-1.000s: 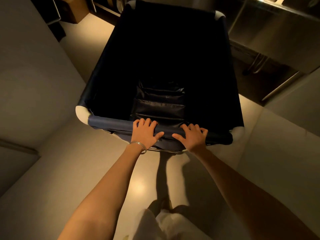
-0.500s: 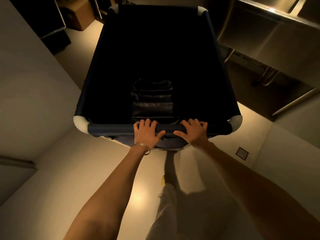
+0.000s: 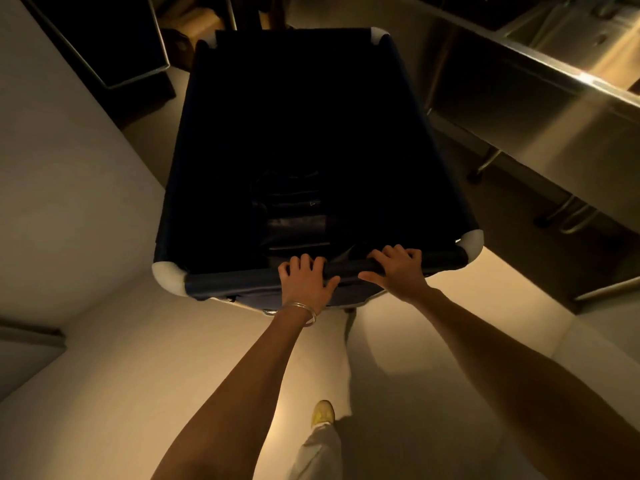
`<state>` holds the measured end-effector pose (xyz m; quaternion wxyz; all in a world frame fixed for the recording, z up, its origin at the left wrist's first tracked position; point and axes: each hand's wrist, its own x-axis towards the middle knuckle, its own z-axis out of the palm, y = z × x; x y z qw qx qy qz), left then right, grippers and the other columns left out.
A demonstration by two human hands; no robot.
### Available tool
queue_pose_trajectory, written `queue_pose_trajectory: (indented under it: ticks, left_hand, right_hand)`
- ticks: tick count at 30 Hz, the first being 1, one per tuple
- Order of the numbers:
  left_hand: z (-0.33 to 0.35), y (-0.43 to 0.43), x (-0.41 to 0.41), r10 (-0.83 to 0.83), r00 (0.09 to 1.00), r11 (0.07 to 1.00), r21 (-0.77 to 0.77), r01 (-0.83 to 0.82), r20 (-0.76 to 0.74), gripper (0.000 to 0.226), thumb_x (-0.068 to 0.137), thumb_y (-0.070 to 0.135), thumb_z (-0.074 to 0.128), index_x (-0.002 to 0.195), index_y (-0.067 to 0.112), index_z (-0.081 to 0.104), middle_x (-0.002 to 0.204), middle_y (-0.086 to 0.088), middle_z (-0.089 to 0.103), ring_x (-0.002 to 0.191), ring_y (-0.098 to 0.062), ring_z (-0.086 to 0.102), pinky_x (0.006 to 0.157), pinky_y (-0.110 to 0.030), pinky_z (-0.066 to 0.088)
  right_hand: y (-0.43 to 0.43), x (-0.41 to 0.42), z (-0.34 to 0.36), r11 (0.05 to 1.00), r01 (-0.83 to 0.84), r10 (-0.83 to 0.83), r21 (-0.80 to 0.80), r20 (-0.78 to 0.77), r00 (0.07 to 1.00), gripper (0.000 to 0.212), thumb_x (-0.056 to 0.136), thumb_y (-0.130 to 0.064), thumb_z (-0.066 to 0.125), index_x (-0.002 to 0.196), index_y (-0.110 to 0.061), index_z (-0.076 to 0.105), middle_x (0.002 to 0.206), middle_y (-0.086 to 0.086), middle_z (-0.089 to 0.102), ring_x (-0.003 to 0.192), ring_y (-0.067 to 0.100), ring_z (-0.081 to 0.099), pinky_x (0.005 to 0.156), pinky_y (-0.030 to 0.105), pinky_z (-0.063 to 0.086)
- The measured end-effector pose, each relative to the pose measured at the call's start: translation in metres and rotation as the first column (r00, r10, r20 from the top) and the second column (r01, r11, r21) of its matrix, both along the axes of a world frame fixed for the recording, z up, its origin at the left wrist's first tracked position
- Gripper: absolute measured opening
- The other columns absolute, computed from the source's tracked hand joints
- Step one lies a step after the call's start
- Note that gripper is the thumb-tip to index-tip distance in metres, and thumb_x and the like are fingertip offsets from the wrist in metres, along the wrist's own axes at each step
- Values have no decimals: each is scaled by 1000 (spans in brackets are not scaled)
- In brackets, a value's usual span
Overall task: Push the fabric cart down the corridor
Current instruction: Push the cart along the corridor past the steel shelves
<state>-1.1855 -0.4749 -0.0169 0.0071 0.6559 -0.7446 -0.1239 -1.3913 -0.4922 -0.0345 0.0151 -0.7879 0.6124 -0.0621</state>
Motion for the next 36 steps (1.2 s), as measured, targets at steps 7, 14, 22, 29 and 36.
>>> queue_pose_trajectory:
  ticks: [7, 14, 22, 29, 36]
  left_hand:
    - [-5, -20, -14, -5, 1000, 1000, -28, 4, -28, 47, 95, 44, 36, 134, 18, 40, 123, -8, 52, 113, -27, 43, 98, -40, 29]
    - [-1, 6, -45, 68, 996, 998, -7, -68, -57, 44, 97, 40, 34, 133, 16, 42, 126, -8, 53, 114, -29, 44, 97, -41, 30]
    - [4, 66, -87, 152, 987, 988, 31, -150, -47, 44, 98, 41, 31, 135, 18, 38, 131, -7, 50, 118, -29, 42, 99, -43, 29]
    - [3, 135, -124, 194, 981, 981, 36, -193, -22, 44, 97, 42, 32, 135, 20, 38, 131, -5, 50, 118, -28, 41, 100, -42, 29]
    - [4, 201, -148, 201, 979, 978, 64, -200, -17, 44, 97, 43, 32, 136, 23, 36, 133, -3, 47, 121, -25, 40, 103, -40, 26]
  right_hand:
    - [-43, -19, 12, 986, -39, 35, 160, 28, 999, 81, 69, -73, 20, 110, -17, 59, 110, 10, 62, 109, 30, 50, 95, 42, 26]
    - [-37, -40, 19, 973, -106, 108, 206, 3, 994, 85, 63, -78, 18, 110, -19, 58, 113, 8, 61, 113, 29, 47, 98, 42, 25]
    - [7, -74, 19, 965, -174, 180, 194, -16, 983, 80, 67, -77, 22, 106, -18, 60, 105, 9, 64, 105, 29, 52, 92, 42, 28]
    - [75, -107, 17, 965, -200, 198, 170, 31, 980, 92, 71, -84, 5, 95, -17, 63, 91, 10, 67, 91, 32, 58, 84, 45, 37]
    - [143, -130, 11, 970, -182, 173, 162, 65, 983, 96, 69, -85, 3, 97, -17, 64, 92, 11, 66, 93, 32, 57, 86, 45, 36]
